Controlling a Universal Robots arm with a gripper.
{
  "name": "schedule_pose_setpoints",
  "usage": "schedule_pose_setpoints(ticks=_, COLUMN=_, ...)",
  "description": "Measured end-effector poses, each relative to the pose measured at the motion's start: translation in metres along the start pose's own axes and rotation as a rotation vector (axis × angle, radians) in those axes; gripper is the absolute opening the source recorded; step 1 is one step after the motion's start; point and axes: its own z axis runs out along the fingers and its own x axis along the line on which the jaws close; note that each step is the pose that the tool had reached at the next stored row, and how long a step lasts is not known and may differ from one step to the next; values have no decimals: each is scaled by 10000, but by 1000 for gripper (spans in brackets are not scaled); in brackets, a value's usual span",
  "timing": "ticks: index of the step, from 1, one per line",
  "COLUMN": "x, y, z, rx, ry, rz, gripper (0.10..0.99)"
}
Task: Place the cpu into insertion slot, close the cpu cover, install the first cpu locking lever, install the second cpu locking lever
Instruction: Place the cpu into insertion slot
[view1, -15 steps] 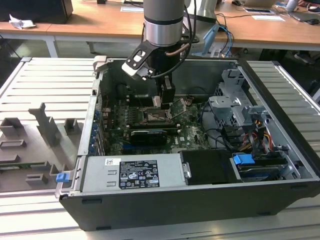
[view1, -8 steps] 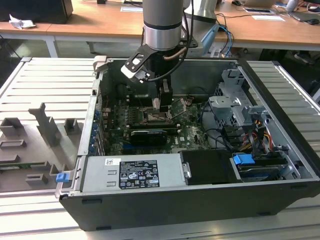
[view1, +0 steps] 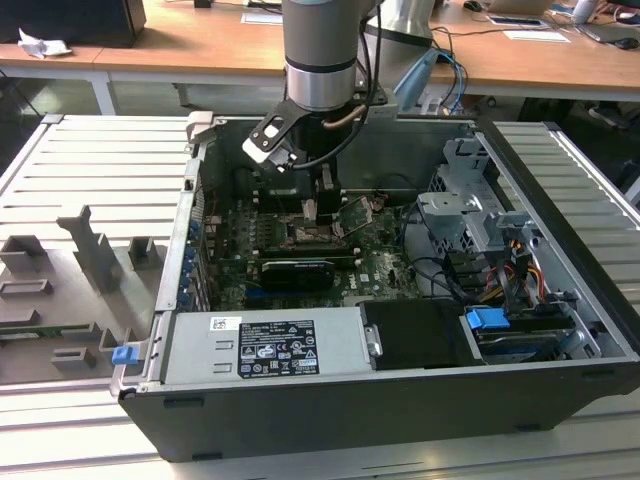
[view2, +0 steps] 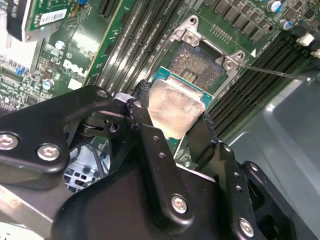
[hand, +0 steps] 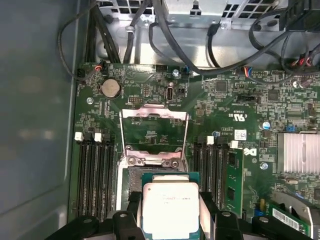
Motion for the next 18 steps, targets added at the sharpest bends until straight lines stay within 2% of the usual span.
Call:
schedule_pose_setpoints(ticks=2, x=3, y=-7, z=25, rx=-1, ry=-17, rz=215, gripper=541)
schedule_pose_setpoints(ticks=7, x=19, y=-50, z=69, rx=-1, ry=-18, rz=217, gripper=541)
schedule_pose_setpoints(ticks=18, x=23, y=-62, z=88, rx=-1, ry=-18, rz=219, gripper=541)
